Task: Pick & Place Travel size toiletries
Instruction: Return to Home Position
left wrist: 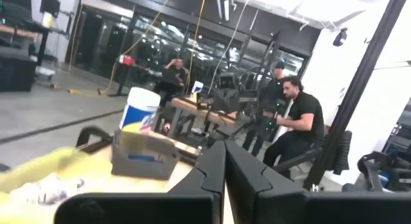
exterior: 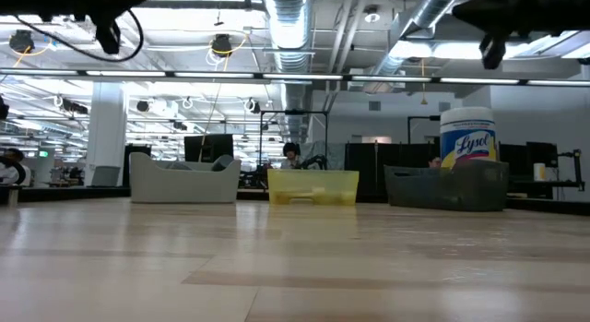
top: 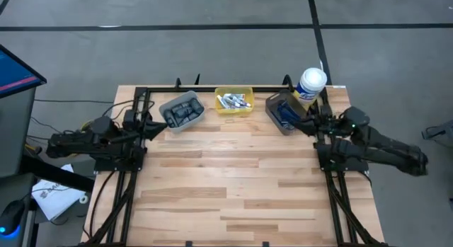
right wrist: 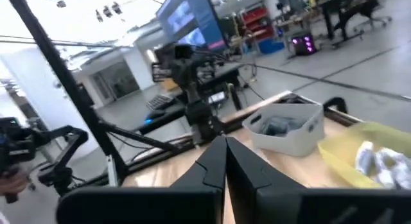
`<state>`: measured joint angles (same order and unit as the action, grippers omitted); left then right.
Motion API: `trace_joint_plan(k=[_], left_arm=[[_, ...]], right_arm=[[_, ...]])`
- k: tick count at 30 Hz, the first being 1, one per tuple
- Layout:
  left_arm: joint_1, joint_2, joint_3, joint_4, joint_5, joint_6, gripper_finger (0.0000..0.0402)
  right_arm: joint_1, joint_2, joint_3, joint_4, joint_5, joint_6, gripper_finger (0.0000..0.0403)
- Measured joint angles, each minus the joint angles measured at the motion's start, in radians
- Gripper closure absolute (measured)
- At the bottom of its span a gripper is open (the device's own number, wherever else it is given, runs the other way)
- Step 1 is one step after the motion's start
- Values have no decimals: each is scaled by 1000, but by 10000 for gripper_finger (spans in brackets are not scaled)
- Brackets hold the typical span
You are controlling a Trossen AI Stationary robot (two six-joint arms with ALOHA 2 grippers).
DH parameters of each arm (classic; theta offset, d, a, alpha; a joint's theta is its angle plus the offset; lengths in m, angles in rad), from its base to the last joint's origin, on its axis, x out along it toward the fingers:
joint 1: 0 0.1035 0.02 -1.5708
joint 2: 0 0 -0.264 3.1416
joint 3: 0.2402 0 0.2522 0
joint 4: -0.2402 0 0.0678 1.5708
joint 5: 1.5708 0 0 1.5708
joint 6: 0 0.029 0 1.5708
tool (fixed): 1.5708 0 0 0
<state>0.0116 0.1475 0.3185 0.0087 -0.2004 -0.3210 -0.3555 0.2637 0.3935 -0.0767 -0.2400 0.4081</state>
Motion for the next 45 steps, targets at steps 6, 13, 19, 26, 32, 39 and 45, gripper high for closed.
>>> trace_joint_plan(k=[6, 13, 19, 26, 32, 39, 45], left_arm=[[0, -73, -27, 16, 8, -22, 401], [0, -141, -22, 7, 9, 41, 401], [0, -121, -21, -49, 16, 53, 401], [0, -147, -108, -45, 14, 0, 401], [0, -147, -255, 72, 15, -76, 401], [0, -134, -312, 143, -2, -71, 401], [0, -133, -312, 144, -38, -60, 401]], right_arm=[[146, 21, -7, 29, 135, -38, 403], [214, -162, 139, -173, 271, -200, 403], [225, -257, 47, -193, 298, -204, 403], [226, -257, -124, -85, 335, -208, 403], [225, -259, -272, 77, 323, -182, 403], [225, -260, -385, 182, 318, -119, 403], [225, -260, -385, 175, 316, -135, 403]])
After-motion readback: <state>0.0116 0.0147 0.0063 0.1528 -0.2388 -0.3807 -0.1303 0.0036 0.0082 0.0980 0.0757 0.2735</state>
